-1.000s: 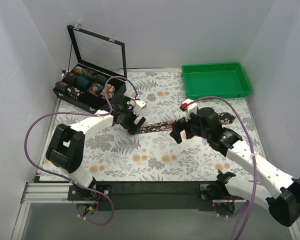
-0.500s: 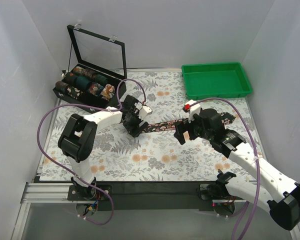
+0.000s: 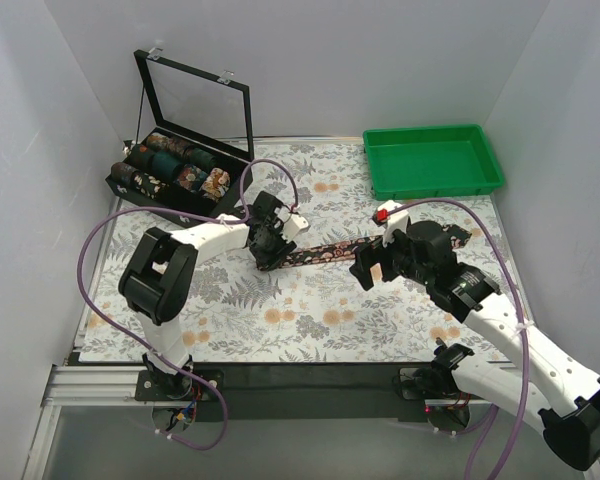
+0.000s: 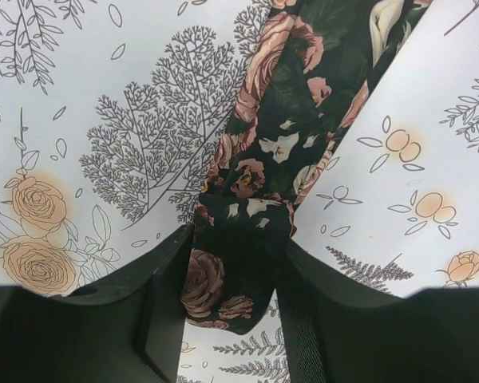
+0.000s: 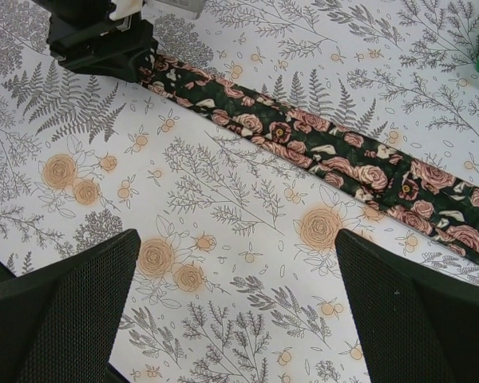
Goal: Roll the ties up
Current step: Roll the tie
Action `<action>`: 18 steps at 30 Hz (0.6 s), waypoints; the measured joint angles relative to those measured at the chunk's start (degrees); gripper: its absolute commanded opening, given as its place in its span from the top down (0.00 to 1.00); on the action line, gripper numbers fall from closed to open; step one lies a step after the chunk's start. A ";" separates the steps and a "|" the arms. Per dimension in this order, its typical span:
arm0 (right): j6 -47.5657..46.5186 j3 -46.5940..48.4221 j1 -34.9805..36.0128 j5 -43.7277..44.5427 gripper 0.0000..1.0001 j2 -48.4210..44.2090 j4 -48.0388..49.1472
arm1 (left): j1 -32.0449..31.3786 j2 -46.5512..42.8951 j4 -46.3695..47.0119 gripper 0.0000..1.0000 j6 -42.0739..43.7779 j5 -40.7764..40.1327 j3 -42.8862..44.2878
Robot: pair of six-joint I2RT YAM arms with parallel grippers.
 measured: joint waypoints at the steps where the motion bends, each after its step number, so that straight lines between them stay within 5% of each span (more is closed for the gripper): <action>1: 0.09 0.00 0.00 0.00 0.02 -0.28 0.00 | -0.24 0.00 0.00 0.61 0.15 -0.20 -0.02; 7: 0.87 0.00 0.00 -0.02 0.02 -1.95 -0.02 | -0.85 -0.87 1.07 0.60 0.33 -0.87 -1.25; 18: 1.81 -1.07 0.00 -1.66 0.03 -1.49 -0.26 | -1.05 -2.29 1.70 0.22 -0.66 -3.26 -1.88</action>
